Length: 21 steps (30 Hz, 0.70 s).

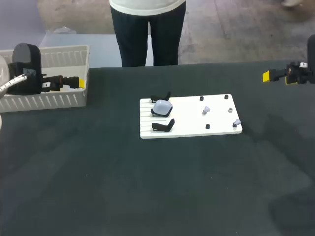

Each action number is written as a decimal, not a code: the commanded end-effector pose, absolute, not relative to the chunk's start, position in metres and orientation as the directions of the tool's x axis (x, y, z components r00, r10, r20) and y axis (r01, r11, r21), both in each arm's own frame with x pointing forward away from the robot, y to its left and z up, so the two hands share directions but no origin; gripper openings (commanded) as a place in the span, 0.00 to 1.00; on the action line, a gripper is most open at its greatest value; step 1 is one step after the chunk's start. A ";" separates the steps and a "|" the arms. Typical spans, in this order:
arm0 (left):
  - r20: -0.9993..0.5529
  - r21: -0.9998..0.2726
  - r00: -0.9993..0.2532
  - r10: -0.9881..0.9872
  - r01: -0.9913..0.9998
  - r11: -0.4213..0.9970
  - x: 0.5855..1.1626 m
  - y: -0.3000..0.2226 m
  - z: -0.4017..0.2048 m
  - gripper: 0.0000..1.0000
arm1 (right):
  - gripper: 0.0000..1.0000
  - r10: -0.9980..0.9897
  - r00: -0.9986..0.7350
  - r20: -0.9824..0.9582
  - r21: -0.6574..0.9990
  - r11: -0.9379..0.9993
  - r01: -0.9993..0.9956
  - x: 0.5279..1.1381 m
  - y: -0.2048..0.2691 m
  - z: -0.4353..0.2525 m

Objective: Pick up each earbud case from the left stands, insert the matching earbuds, close the lid, and place the case in the box.

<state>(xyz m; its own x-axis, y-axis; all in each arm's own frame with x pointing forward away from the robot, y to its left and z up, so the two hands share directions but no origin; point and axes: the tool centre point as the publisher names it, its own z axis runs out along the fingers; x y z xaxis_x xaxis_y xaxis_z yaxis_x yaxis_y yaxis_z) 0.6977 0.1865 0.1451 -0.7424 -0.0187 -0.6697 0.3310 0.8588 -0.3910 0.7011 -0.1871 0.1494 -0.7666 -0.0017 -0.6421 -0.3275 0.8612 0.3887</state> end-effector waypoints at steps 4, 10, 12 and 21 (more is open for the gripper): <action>-0.664 -0.386 -0.748 -0.016 0.324 0.863 0.698 0.185 0.147 1.00 | 1.00 -0.001 -0.767 -0.642 0.386 0.864 -0.324 0.701 -0.186 0.150; -0.664 -0.386 -0.748 -0.016 0.324 0.863 0.698 0.185 0.147 1.00 | 1.00 -0.001 -0.767 -0.642 0.386 0.864 -0.324 0.701 -0.186 0.150; -0.664 -0.386 -0.748 -0.016 0.324 0.863 0.698 0.185 0.147 1.00 | 1.00 -0.001 -0.767 -0.642 0.386 0.864 -0.324 0.701 -0.186 0.150; -0.937 -0.226 -0.315 0.148 0.875 0.427 0.706 0.183 0.141 1.00 | 1.00 -0.001 -0.767 -0.642 0.386 0.864 -0.324 0.701 -0.186 0.150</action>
